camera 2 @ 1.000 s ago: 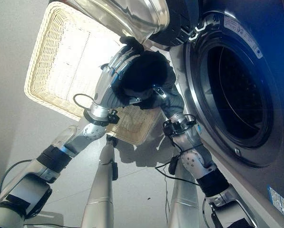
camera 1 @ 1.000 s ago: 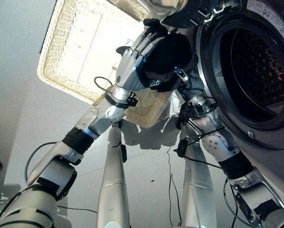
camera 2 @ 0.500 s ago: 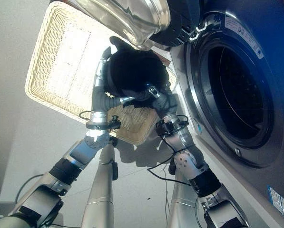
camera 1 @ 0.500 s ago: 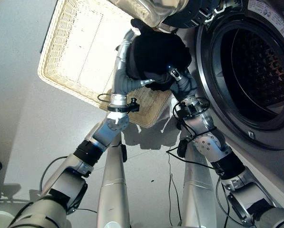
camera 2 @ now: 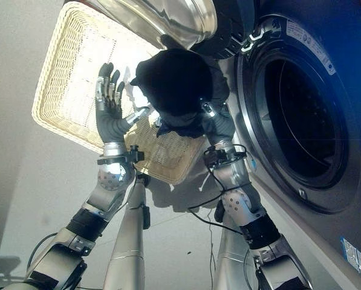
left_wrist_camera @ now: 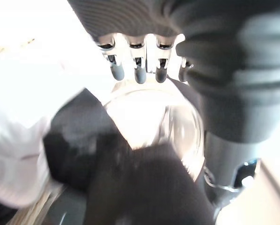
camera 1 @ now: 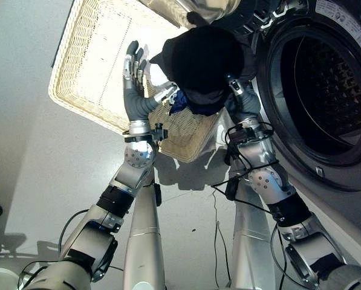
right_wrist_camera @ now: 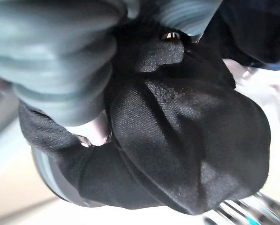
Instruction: Put the clothes into the washing machine.
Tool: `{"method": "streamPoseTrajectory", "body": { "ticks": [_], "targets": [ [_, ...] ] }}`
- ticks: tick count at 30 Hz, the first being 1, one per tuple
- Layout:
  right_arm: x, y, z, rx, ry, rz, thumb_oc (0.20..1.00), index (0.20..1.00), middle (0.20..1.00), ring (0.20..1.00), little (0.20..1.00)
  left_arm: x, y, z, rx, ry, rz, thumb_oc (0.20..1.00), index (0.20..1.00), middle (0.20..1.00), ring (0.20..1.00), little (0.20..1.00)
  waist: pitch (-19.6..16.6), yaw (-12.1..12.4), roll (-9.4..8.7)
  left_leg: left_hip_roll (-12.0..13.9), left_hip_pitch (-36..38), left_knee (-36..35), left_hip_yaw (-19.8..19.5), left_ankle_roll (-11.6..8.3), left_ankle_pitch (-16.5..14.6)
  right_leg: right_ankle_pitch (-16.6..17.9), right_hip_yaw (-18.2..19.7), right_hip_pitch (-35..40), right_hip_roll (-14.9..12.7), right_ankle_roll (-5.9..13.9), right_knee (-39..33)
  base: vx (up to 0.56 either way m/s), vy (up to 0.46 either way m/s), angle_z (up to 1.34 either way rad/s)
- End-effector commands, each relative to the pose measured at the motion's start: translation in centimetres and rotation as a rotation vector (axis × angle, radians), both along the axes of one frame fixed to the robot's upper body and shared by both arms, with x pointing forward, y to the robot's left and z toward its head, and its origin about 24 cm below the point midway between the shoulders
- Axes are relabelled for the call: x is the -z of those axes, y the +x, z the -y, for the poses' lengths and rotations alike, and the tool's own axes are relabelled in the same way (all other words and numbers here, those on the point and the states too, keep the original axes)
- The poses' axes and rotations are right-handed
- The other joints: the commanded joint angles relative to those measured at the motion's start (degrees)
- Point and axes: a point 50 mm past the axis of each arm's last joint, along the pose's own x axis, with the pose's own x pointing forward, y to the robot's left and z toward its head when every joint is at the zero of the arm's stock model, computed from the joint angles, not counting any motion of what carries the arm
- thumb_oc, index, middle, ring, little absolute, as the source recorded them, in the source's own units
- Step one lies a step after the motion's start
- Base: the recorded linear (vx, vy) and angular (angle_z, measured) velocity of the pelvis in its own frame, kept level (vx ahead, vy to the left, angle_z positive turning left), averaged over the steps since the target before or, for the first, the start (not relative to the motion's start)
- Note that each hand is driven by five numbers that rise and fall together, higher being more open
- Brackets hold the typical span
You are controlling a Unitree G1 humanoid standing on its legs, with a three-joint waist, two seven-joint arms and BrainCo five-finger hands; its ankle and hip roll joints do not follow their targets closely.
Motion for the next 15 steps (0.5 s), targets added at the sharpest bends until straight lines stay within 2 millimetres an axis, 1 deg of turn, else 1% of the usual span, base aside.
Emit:
{"method": "streamPoseTrajectory", "body": {
  "ticks": [1,3,4,5,6,9,12,15],
  "targets": [
    [-3.0,-2.5,0.7,0.027,0.106,0.207,0.200,0.200,0.200,0.200,0.200,-2.2,-1.7,-0.1,0.010,-0.010,0.163,1.000,1.000,1.000,1.000,1.000,-0.8,0.4,-0.46,-6.0,-1.4,0.5,-1.4,6.47,0.7,6.8,-0.4,0.4,3.2,4.30,-3.9,0.00,0.000,0.00],
    [-3.0,-2.5,0.9,0.039,0.110,0.208,0.200,0.200,0.200,0.200,0.200,-2.2,-1.7,-0.2,-0.009,-0.006,0.165,1.000,1.000,1.000,1.000,1.000,-0.8,0.4,-0.47,-5.9,-1.5,0.5,-1.3,6.44,0.7,6.8,-0.4,0.4,3.2,4.28,-3.8,0.01,0.020,-0.01],
    [-2.7,-1.9,2.6,0.146,0.118,0.186,0.200,0.200,0.200,0.200,0.200,-2.0,-1.1,-1.5,-0.143,0.009,0.162,1.000,1.000,1.000,1.000,1.000,-0.8,0.1,-0.51,-5.7,-1.5,0.9,-1.1,6.28,0.6,6.6,0.0,0.5,3.4,4.20,-3.8,0.01,0.040,-0.01],
    [-2.7,-1.9,2.6,0.147,0.118,0.186,0.200,0.200,0.200,0.200,0.200,-2.0,-1.1,-1.5,-0.145,0.009,0.163,1.000,1.000,1.000,1.000,1.000,-0.8,0.1,-0.51,-5.7,-1.5,0.9,-1.1,6.28,0.6,6.6,0.0,0.4,3.4,4.20,-3.8,0.01,0.049,-0.02],
    [-2.5,-1.4,3.3,0.181,0.110,0.150,0.200,0.200,0.200,0.200,0.200,-1.9,-0.8,-2.0,-0.183,0.001,0.144,1.000,1.000,1.000,1.000,1.000,-0.8,0.0,-0.41,-5.5,-1.4,1.0,-1.0,6.16,0.6,6.5,0.1,0.5,3.4,4.23,-3.6,0.00,0.000,0.00],
    [-1.8,-0.3,4.0,0.229,0.080,0.078,0.200,0.200,0.200,0.200,0.200,-1.5,0.1,-2.6,-0.250,0.014,0.098,1.000,1.000,1.000,1.000,1.000,-0.8,-0.1,-0.33,-5.5,-1.4,1.4,-0.8,5.97,0.4,6.5,0.2,0.5,3.5,4.21,-3.4,0.00,0.023,-0.01],
    [0.2,2.2,5.9,0.274,0.051,-0.081,0.200,0.200,0.200,0.200,0.200,-0.6,1.9,-4.0,-0.338,0.033,-0.009,1.000,1.000,1.000,1.000,1.000,-0.8,-0.2,-0.27,-5.1,-1.5,1.8,-0.4,5.57,0.5,6.4,0.3,0.6,3.6,4.21,-3.2,0.00,0.038,-0.01],
    [1.2,3.3,6.9,0.290,0.056,-0.149,0.200,0.200,0.200,0.200,0.200,-0.3,2.6,-4.5,-0.370,0.044,-0.049,1.000,1.000,1.000,1.000,1.000,-0.8,-0.3,-0.21,-4.9,-1.5,1.8,-0.1,5.43,0.6,6.3,0.2,0.5,3.6,4.21,-3.1,0.00,0.010,0.00]
  ]
}}
